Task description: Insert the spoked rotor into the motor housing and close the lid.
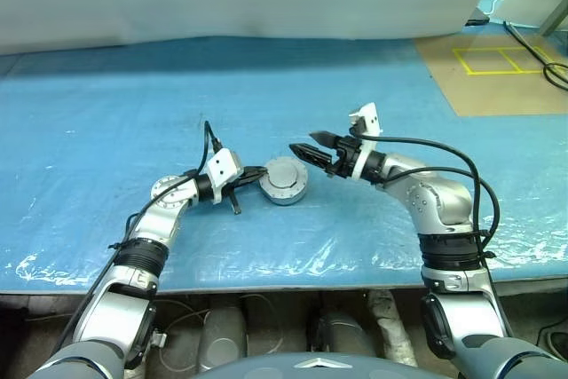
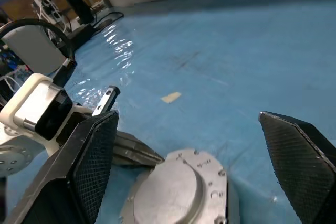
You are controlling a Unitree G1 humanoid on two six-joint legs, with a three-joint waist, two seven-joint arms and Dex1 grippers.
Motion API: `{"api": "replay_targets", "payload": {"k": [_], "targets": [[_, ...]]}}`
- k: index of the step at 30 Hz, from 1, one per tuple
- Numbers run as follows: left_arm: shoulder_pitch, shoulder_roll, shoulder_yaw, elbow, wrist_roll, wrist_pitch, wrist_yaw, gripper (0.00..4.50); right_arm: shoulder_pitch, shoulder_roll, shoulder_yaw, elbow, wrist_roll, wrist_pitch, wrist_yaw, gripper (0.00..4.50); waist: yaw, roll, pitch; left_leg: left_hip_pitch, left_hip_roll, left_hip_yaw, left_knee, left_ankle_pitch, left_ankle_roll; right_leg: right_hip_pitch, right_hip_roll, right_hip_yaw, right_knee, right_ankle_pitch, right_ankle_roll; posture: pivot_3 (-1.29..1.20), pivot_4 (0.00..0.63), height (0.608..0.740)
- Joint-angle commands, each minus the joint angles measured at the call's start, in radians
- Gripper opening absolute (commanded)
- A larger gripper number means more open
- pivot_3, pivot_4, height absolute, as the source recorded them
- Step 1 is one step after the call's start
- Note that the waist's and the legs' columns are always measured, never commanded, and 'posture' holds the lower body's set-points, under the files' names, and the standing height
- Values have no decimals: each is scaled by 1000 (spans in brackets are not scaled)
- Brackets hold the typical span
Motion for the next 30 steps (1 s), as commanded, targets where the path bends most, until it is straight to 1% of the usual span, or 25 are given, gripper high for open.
{"api": "replay_targets", "payload": {"k": [1, 5, 9, 11, 15, 18, 24, 27, 28, 30], "targets": [[12, 6, -25, 23, 21, -1, -18, 0, 21, -53, -69, 39, 116, 191, 21, 4464, 2, 0, 0, 0, 0, 0, 0, 0, 0, 0, 0, 0, 0, 0, 0, 0, 150, 740], [10, 5, -25, 26, 19, -5, -19, 0, 45, -59, -75, 70, 148, 291, -2, 4464, 0, 1, 0, 0, 1, 0, 0, 0, 0, 0, 1, 0, 0, 0, 0, 0, 150, 740], [5, -2, -27, 28, 19, -5, -17, 0, 65, -34, -55, 77, 138, 306, -30, 4464, 0, 1, 0, 1, 1, 0, 0, 0, 0, 0, 1, 0, 1, 0, 0, 0, 150, 740], [5, -2, -26, 28, 18, -6, -18, 0, 73, -11, -49, 74, 142, 320, -44, 4464, 0, 1, 0, 0, 1, 0, 0, 0, 0, 0, 1, 0, 1, -1, -2, 0, 150, 740], [7, -1, -26, 28, 18, -7, -20, 0, 86, 28, -17, 93, 131, 326, -69, 4464, 0, 1, 0, 1, 1, 0, 0, 0, 0, 1, 1, 0, 1, -2, -3, 0, 150, 740], [8, -1, -27, 28, 19, -7, -19, 0, 74, 50, -22, 119, 131, 314, -81, 4464, 0, 1, 0, 2, 1, 0, 0, 0, 0, 1, 1, 0, 0, -2, -3, 0, 150, 740], [10, 3, -26, 28, 20, -7, -20, 0, 75, 63, -23, 109, 144, 287, -70, 4464, -1, 1, 0, 2, 1, 0, 0, 0, 0, 2, 1, 0, 0, -2, -4, 0, 150, 740], [10, 3, -27, 30, 21, -8, -20, 0, 83, 73, -23, 104, 151, 281, -68, 3844, 0, 1, 0, 2, 1, 0, 0, 0, 0, 2, 1, 0, 0, -2, -4, 0, 150, 740], [10, 4, -27, 30, 21, -8, -20, 0, 86, 78, -23, 102, 154, 280, -69, 3554, 0, 1, 0, 2, 1, 0, 0, 0, 0, 1, 1, 0, 0, -2, -3, 0, 150, 740], [10, 3, -27, 31, 21, -10, -21, 0, 92, 88, -22, 95, 156, 274, -73, 2801, 0, 1, 0, 2, 1, 0, 0, 0, 0, 1, 1, 0, 0, -2, -3, 0, 150, 740]]}}
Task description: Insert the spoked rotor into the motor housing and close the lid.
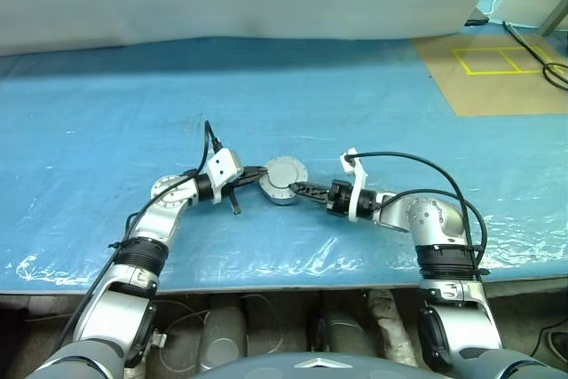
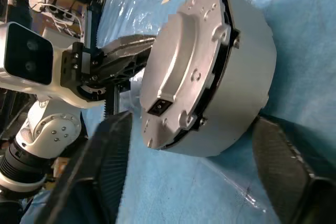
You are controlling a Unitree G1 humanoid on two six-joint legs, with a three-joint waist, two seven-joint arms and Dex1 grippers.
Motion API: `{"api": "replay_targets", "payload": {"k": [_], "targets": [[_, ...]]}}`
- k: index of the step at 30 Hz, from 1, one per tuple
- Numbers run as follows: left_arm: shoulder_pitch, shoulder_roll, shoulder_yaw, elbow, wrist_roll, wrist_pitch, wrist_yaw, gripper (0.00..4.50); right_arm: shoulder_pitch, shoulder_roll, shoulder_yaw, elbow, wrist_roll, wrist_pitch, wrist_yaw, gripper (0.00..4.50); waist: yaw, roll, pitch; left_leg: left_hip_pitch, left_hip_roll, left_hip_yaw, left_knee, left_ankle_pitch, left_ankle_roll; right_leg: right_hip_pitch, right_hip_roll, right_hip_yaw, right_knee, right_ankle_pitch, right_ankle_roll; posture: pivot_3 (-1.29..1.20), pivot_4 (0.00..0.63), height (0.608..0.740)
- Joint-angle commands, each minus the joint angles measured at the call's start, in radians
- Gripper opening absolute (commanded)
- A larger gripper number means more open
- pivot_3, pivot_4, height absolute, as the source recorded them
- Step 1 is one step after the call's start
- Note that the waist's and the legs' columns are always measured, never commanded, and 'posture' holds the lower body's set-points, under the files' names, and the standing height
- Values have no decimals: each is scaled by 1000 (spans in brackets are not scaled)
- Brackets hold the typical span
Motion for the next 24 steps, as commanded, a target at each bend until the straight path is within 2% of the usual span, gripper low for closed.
{"api": "replay_targets", "payload": {"k": [1, 3, 5, 16, 17, 19, 21, 24], "targets": [[14, 2, -27, 19, 21, 2, -17, 0, 10, 21, 2, -15, 23, -13, -3, 2444, 0, 0, 0, 0, 0, 0, 0, 0, 0, 0, 0, 0, 0, 0, 0, 0, 150, 740], [12, 2, -27, 21, 21, 1, -18, 0, 11, 29, 0, -20, 27, -14, -5, 1730, 0, 0, 0, -1, 0, 0, 0, 0, 0, -1, 0, 0, 0, 0, 0, 0, 150, 740], [11, 2, -27, 23, 20, -1, -18, 0, 12, 33, 1, -24, 32, -15, -9, 1219, 1, 0, 0, 0, 0, 0, 0, 0, 0, 0, 0, 0, 0, 0, 0, 0, 150, 740], [3, 3, 1, 8, -18, 8, -28, 0, 3, 47, -13, -6, 37, -34, -17, 1198, -1, 0, 0, 1, 0, 0, 0, 0, 0, 0, -1, 0, 0, 0, 0, 0, 150, 740], [5, 1, 15, -8, -44, 15, -39, 0, 2, 48, -14, -4, 40, -30, -18, 1198, -1, 0, 0, 0, 0, 0, 0, 0, 0, 0, -1, 0, 0, 0, 0, 0, 150, 740], [30, -12, 61, -112, -192, 81, -123, 0, 2, 51, -9, 4, 27, -23, -38, 1198, -2, 1, 1, 0, 0, 0, 0, 0, 0, -1, -1, 0, 0, 0, 0, 0, 150, 740], [62, -9, 101, -238, -309, 234, -133, 0, 3, 59, -19, 12, 33, -17, -47, 1198, -7, 0, 1, -4, 0, 0, 0, 0, 0, -4, 0, 0, 0, 0, 0, 0, 150, 740], [117, 37, 123, -393, -393, 403, -136, 0, 3, 69, -44, 22, 44, -19, -67, 1198, -6, 0, 1, -15, 0, 0, 3, 0, 0, -17, 0, 0, 7, 3, 3, 0, 150, 740]]}}
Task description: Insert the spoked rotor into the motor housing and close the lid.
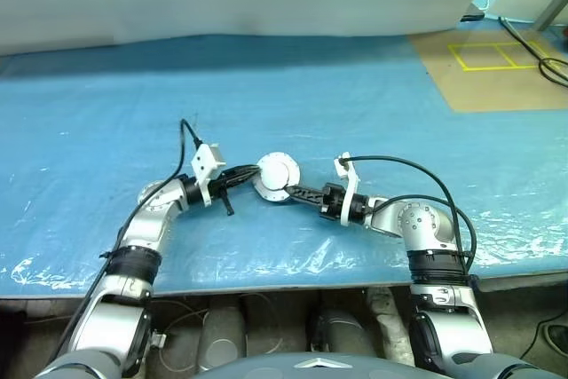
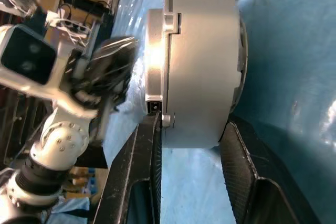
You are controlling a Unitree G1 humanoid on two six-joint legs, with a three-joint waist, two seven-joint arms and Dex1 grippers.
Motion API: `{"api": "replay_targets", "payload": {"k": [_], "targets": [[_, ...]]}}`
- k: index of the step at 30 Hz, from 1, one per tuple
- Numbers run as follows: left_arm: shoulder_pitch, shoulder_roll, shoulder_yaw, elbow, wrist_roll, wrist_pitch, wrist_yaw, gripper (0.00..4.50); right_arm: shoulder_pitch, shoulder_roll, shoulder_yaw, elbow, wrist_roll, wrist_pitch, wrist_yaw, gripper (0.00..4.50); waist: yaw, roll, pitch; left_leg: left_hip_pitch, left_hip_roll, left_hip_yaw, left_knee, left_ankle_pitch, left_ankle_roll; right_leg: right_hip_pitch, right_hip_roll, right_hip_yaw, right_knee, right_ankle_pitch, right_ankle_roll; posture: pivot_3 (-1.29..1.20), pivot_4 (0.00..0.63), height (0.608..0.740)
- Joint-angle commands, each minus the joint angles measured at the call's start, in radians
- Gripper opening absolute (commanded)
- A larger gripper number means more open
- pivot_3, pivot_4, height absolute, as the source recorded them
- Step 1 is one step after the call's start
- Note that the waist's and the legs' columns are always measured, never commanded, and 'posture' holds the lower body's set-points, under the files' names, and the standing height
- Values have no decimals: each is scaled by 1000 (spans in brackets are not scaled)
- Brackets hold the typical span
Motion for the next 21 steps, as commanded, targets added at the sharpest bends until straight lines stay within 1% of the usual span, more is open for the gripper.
{"api": "replay_targets", "payload": {"k": [1, 5, 13, 21], "targets": [[26, 46, 38, -181, -110, 159, -13, 0, -4, 13, -25, 16, 10, -12, -35, 1198, -1, 0, 0, -1, 0, 0, 0, 0, 0, -2, 0, 0, 2, 0, 0, 0, 150, 740], [55, 74, 65, -203, -122, 219, 10, 0, -16, 32, -56, -4, 44, -9, -50, 1198, -1, 2, 0, 0, 1, 0, 0, 0, 0, -2, 1, 0, 5, -1, -1, 0, 150, 740], [42, 50, 131, -185, -155, 273, 80, 0, -52, 58, -86, -14, 96, 8, -72, 1197, -1, 1, 1, -1, 1, 0, 2, 0, 0, -2, 1, 0, 4, -1, -1, 0, 150, 740], [22, 27, 242, -183, -294, 442, 158, 0, -123, 85, -157, 10, 126, 30, -138, 1191, -2, 1, 1, -6, 0, 0, 2, 0, 0, -7, 2, 0, 5, 0, 0, 0, 150, 740]]}}
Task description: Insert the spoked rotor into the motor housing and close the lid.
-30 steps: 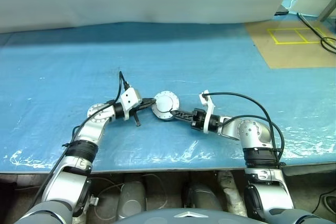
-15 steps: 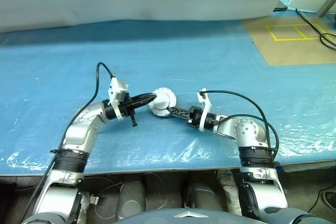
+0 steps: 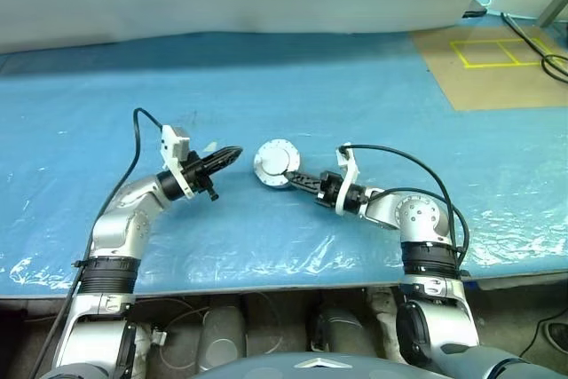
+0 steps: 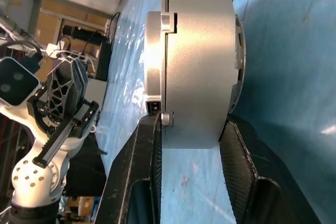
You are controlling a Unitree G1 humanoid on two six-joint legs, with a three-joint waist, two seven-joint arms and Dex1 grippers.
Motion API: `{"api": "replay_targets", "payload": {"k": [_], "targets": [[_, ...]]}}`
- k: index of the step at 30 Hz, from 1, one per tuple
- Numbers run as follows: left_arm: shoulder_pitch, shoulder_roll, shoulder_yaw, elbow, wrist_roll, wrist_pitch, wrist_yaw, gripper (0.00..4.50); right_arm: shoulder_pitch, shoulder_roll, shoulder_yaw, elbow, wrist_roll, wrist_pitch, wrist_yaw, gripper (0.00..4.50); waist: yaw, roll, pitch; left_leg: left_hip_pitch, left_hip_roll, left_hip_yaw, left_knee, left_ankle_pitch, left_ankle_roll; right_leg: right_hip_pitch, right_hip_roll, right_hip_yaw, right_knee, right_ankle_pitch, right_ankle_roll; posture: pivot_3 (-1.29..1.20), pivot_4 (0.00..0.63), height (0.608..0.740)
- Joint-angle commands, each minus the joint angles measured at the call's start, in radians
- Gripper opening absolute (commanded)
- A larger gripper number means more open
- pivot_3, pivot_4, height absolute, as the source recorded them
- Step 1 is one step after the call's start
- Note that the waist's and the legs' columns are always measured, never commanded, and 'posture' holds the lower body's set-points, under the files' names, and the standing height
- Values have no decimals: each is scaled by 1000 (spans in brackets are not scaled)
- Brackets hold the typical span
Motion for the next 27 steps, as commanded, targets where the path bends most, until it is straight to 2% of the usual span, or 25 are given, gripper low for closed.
{"api": "replay_targets", "payload": {"k": [1, 9, 12, 18, 25, 27], "targets": [[-22, -13, 67, -14, -81, 48, 22, 0, -56, 23, -56, -25, 87, 13, -4, 1191, 1, 0, 0, 0, 0, 0, 0, 0, 0, 0, 0, 0, 0, 0, 0, 0, 150, 740], [-10, -26, 152, -48, -265, 316, 127, 0, -166, 87, -137, -144, 253, 84, -85, 1191, 1, 0, 0, 0, 0, 0, 1, 0, 0, -1, 0, 0, 2, 0, 0, 0, 150, 740], [-11, -40, 215, -58, -411, 437, 139, 0, -197, 108, -145, -182, 321, 111, -124, 1191, 1, 0, 0, -1, 0, 0, 1, 0, 0, -1, 0, 0, 1, 0, 0, 0, 150, 740], [-20, -73, 329, -35, -712, 644, 245, 1914, -217, 114, -139, -198, 410, 133, -181, 1191, 2, 0, 1, -1, -1, -1, 1, 0, 0, -1, 0, 0, 1, 0, 0, 0, 150, 740], [-4, -113, 329, -50, -804, 685, 320, 4419, -207, 105, -112, -209, 474, 143, -223, 1191, 2, 0, 1, -1, -1, -2, 2, 0, 0, 0, 0, 0, 1, 2, 3, 0, 150, 740], [-17, -128, 320, -49, -813, 683, 331, 4468, -202, 101, -105, -208, 486, 145, -235, 1191, 3, 0, 1, -1, -1, -2, 2, 0, -1, 1, 0, 0, 1, 2, 3, 0, 150, 740]]}}
